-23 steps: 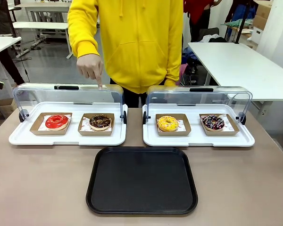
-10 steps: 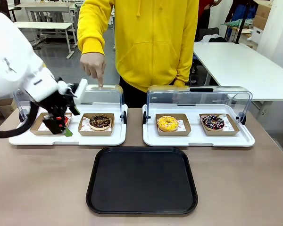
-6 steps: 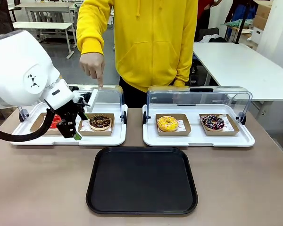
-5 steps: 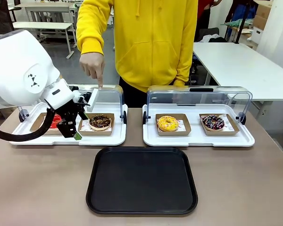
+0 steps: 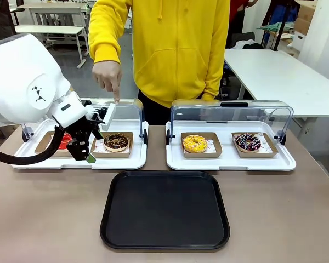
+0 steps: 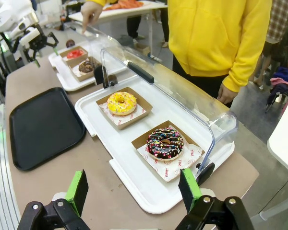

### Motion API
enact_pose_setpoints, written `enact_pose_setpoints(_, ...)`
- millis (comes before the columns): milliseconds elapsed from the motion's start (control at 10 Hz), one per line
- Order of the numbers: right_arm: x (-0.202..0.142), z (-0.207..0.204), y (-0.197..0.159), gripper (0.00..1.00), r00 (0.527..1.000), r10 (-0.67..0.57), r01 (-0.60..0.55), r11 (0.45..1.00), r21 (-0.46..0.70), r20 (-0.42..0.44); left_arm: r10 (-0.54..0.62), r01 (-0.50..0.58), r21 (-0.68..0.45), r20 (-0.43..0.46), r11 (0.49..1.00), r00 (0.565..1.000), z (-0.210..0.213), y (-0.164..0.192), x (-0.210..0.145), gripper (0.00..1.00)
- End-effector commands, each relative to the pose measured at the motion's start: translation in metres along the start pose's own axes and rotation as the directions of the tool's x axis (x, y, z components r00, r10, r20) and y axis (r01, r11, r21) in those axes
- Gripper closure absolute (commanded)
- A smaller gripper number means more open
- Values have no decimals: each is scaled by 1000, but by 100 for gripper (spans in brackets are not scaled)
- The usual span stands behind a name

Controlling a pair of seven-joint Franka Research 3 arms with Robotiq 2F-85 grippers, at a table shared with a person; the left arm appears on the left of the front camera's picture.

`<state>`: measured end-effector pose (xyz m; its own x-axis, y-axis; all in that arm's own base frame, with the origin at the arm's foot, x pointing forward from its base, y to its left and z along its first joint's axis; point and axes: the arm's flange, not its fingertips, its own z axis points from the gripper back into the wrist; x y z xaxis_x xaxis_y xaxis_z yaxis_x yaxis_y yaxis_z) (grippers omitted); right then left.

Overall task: Move the second donut from the left to the tray.
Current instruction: Pick up the Paper togo box containing the Donut indicated by the person and place it on the Handle tray.

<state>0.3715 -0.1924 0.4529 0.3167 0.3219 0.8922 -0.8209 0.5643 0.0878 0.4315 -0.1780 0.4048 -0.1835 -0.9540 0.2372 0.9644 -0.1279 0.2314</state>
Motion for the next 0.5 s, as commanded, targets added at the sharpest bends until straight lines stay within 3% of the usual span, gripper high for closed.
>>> enact_pose_setpoints(0,2,-1,-2,0,999,20,-20,1000,-6,28,29,-29,7,-67,1000,997,-20,22,-6,0)
enact_pose_setpoints(400,2,-1,-2,0,999,20,-20,1000,-6,28,66,-64,21,-117,998,991,-51,42,-16,0)
